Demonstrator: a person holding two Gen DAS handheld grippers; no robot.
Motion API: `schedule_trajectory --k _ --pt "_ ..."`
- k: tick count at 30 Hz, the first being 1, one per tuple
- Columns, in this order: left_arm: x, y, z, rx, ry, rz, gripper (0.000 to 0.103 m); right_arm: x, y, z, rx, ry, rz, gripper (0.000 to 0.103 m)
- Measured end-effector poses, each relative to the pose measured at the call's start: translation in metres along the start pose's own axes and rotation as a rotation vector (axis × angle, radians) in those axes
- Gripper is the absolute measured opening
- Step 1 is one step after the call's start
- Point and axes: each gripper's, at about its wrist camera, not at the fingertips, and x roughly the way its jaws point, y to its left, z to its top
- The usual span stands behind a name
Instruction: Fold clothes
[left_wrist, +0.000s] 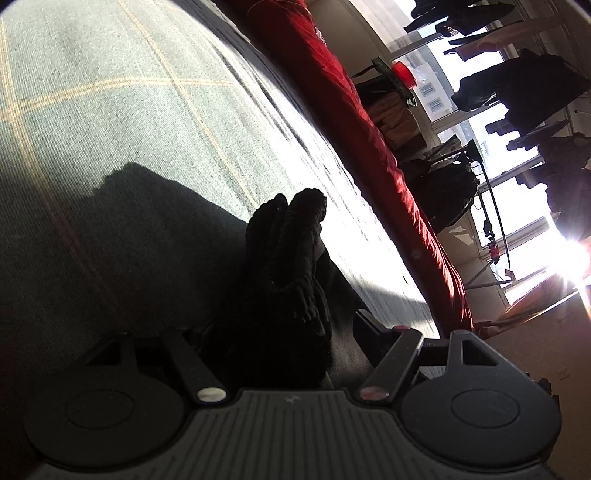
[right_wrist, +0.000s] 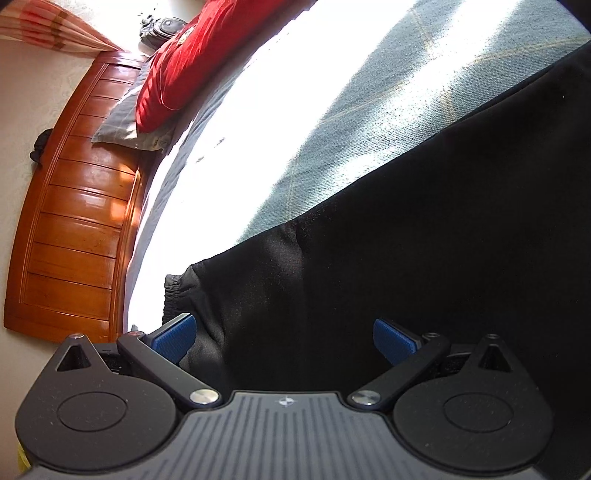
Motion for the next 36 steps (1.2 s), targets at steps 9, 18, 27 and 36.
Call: schedule_trajectory --k 9,18,27,36 --pt "0.006 -0.014 0.002 0.099 -0.014 0.087 0.043 0.016 0.016 -0.002 -0.029 0.033 -0.001 0.103" --pt "0.008 -0.031 0.0 0.182 -0.005 0.204 0.041 0.026 0.019 0.004 -0.03 0.064 0.01 0.103" --pt "0.003 -0.034 0.0 0.166 -0.026 0.203 0.038 0.028 0.024 0.008 -0.044 0.071 0.006 0.103" --pt "-0.007 -0.049 0.003 0.205 -0.051 0.206 0.036 0.019 0.018 0.01 -0.065 0.082 0.034 0.103"
